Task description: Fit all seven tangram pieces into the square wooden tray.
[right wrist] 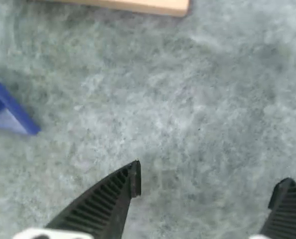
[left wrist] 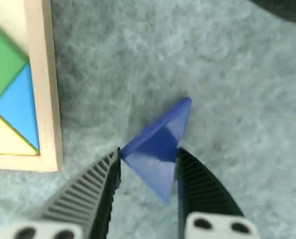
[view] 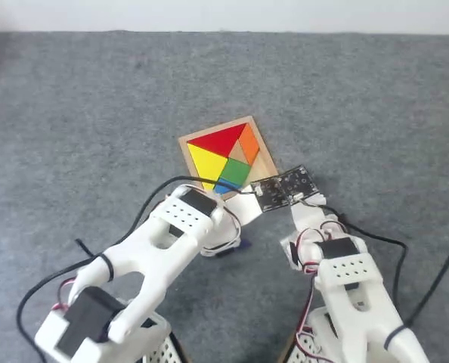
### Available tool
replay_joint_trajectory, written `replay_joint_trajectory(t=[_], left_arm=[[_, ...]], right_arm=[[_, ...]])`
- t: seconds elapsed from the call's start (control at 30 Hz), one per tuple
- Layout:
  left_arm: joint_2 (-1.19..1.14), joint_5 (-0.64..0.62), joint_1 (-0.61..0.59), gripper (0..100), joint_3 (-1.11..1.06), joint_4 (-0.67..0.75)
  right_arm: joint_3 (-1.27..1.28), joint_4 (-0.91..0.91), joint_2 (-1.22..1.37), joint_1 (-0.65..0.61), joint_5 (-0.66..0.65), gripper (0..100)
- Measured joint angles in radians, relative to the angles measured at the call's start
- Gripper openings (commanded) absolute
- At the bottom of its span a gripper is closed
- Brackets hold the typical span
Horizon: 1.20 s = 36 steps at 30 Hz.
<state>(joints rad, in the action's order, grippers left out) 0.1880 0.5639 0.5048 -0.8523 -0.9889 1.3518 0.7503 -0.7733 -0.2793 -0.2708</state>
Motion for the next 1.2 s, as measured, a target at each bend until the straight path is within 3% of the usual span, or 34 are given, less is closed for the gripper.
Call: replay_joint_trajectory(t=[0.17,0.37,0.47,0.6,0.73,0.8,0.87,1.03,1.2], left_arm=[[-0.005,-0.021,0.038,14,0.031,-0.005],[-0.005,-0.023,0.037,24,0.052,-0.054],[0.018,-0.080,-0.031,24,0.078,-0.095],[0.153,-0.239,-0.278,24,0.144,-0.097],[0.287,-0.511,-0.674,24,0.172,-0.095],[0.301,-0.588,-0.867,24,0.167,-0.095],[0.304,-0.592,-0.991,24,0.135,-0.095],[0.245,-0.580,-1.169,24,0.089,-0.095],[0.141,-0.520,-1.329,24,0.078,-0.095]], right_arm=[[0.000,-0.006,-0.005,0.020,0.002,40.1],[0.000,-0.008,-0.005,0.020,0.002,40.1],[-0.009,-0.014,-0.005,0.018,0.002,40.1],[0.006,0.009,0.020,0.009,-0.021,40.1],[-0.077,0.118,0.017,0.014,-0.038,40.1],[-0.149,0.155,0.017,-0.014,-0.038,40.1],[-0.219,0.195,0.017,-0.040,-0.051,40.1],[-0.419,0.299,0.057,-0.229,-0.126,40.3],[-0.680,0.345,0.324,-0.328,-0.270,40.3]])
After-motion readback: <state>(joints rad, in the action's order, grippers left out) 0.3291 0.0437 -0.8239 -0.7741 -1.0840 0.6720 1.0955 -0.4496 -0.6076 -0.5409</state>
